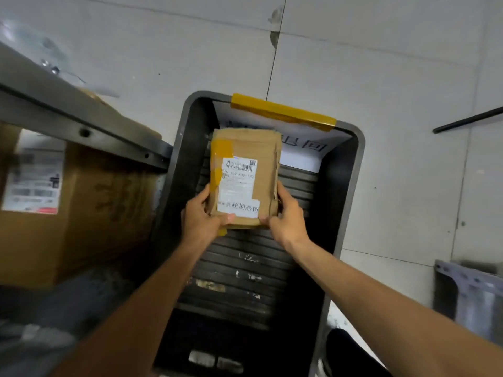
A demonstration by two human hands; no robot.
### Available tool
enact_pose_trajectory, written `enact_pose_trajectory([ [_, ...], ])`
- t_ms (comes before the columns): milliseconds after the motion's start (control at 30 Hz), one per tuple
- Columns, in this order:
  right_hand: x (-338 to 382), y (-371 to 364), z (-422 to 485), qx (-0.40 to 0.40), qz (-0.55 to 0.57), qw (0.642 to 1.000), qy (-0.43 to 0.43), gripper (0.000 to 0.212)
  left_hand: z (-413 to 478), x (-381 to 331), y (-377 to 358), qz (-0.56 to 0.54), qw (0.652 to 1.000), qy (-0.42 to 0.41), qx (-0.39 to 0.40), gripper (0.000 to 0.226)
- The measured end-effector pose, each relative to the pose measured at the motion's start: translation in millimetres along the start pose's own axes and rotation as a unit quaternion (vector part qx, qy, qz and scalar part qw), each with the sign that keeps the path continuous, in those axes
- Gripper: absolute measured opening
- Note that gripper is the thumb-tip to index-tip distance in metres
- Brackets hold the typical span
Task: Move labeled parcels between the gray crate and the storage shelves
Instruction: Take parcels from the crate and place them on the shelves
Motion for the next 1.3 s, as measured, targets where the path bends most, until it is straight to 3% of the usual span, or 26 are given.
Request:
enact_pose_trajectory([
  [133, -22.3, -29.8, 41.9, -0.018, -0.004, 1.000, -0.003, 0.088, 45.0, 17.8, -6.5, 0.050, 0.998, -0.032, -0.023, 0.100],
  [267, -31.3, -60.9, 57.2, -0.010, -0.002, 1.000, 0.016, 0.088, 64.7, 27.4, -8.0, 0.140, 0.985, -0.062, -0.079, 0.088],
  [400, -23.1, -77.1, 63.3, 0.053, -0.024, 0.998, -0.006, 0.081, 57.4, 26.9, -1.0, 0.249, 0.959, -0.106, -0.078, 0.070],
  [533, 4.3, -46.8, 49.6, 0.119, -0.166, 0.979, -0.010, 0.061, 31.6, 10.2, 10.8, 0.263, 0.962, -0.073, -0.029, 0.076],
  [633, 40.5, -5.2, 28.6, 0.157, -0.298, 0.941, -0.006, 0.049, 7.5, -16.3, 20.6, 0.267, 0.962, -0.063, -0.004, 0.072],
  [767, 106.0, 43.3, -15.0, 0.213, -0.428, 0.878, 0.036, 0.049, -35.2, -81.1, 34.2, 0.301, 0.949, -0.091, 0.023, 0.066],
  [867, 164.8, 77.5, -54.9, 0.210, -0.462, 0.859, 0.074, 0.047, -73.4, -151.1, 51.2, 0.347, 0.929, -0.116, 0.055, 0.058],
  [967, 232.1, 112.8, -99.4, 0.212, -0.483, 0.844, 0.103, 0.014, -118.9, -231.3, 77.0, 0.391, 0.906, -0.141, 0.074, 0.037],
  [1000, 257.6, 125.7, -115.0, 0.207, -0.494, 0.836, 0.115, 0.020, -135.8, -258.5, 86.6, 0.401, 0.900, -0.153, 0.077, 0.032],
  [1067, 309.2, 151.1, -142.6, 0.199, -0.525, 0.814, 0.150, 0.010, -172.0, -312.0, 107.9, 0.410, 0.892, -0.176, 0.076, 0.028],
  [1133, 356.6, 173.4, -171.6, 0.194, -0.548, 0.791, 0.192, 0.033, -210.9, -358.4, 131.3, 0.416, 0.886, -0.193, 0.071, 0.029],
  [1300, 456.4, 222.6, -249.9, 0.183, -0.595, 0.743, 0.247, 0.046, -310.0, -440.5, 179.1, 0.391, 0.893, -0.220, 0.032, 0.029],
])
Point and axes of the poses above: each hand's wrist, its own z-axis towards the middle knuckle, its own y-axis out of the back of the hand, x = y × z, the point moved 2 cm from there along z, towards the middle knuckle, and after that the axes turned 5 degrees about -x, right-handed, at the moved point
